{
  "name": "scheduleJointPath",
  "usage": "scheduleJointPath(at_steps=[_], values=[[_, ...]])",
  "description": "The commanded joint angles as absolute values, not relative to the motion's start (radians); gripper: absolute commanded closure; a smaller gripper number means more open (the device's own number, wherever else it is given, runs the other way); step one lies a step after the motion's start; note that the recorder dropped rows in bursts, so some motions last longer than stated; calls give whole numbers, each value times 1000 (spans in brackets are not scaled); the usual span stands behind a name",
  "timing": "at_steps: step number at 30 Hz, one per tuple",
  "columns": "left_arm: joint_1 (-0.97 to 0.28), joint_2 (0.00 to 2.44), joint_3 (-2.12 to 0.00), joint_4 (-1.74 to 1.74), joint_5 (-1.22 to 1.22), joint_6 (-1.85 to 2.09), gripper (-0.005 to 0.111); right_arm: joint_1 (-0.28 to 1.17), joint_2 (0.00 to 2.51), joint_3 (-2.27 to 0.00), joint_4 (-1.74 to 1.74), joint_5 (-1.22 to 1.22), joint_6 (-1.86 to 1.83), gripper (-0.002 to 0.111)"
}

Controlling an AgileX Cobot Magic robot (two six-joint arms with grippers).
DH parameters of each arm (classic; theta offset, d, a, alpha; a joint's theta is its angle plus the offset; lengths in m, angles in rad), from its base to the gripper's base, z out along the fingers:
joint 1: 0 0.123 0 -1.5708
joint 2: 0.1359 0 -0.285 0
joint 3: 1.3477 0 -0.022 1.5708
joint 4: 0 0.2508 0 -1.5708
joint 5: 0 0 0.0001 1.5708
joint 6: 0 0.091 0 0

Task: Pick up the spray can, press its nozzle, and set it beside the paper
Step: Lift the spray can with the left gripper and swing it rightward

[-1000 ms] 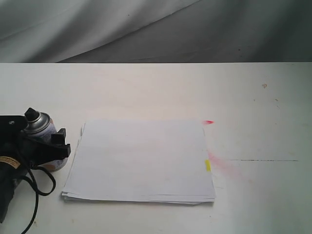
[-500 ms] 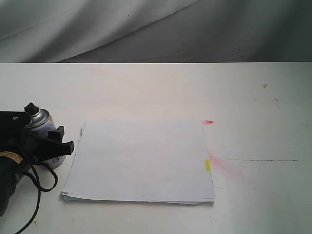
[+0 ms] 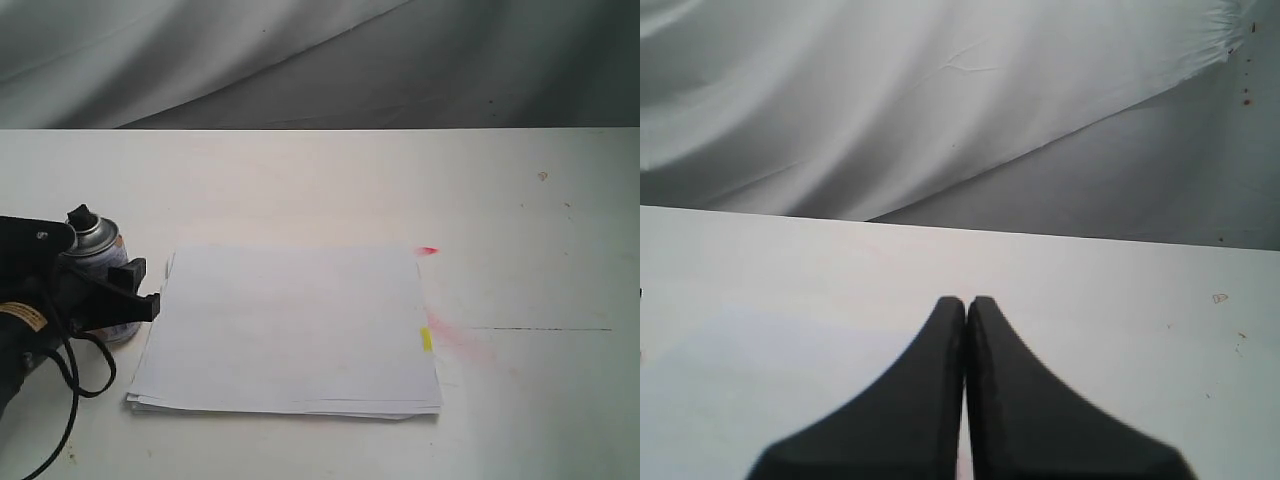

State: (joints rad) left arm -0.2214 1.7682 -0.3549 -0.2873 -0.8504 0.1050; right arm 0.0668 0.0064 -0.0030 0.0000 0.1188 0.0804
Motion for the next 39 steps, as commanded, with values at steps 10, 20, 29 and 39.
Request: scheduleJointPath(at_steps=[10, 20, 29, 39], values=[[-244, 1197, -434, -190, -335, 114, 107, 60, 0, 0, -6, 118, 83, 108], [-342, 989, -607, -190, 11, 166, 107, 60, 0, 0, -6, 118, 83, 108], [-342, 991, -612, -114, 135, 180, 107, 60, 0, 0, -6, 118, 83, 108], [-458, 1007, -612, 567, 138, -356, 107, 60, 0, 0, -6, 118, 83, 108]])
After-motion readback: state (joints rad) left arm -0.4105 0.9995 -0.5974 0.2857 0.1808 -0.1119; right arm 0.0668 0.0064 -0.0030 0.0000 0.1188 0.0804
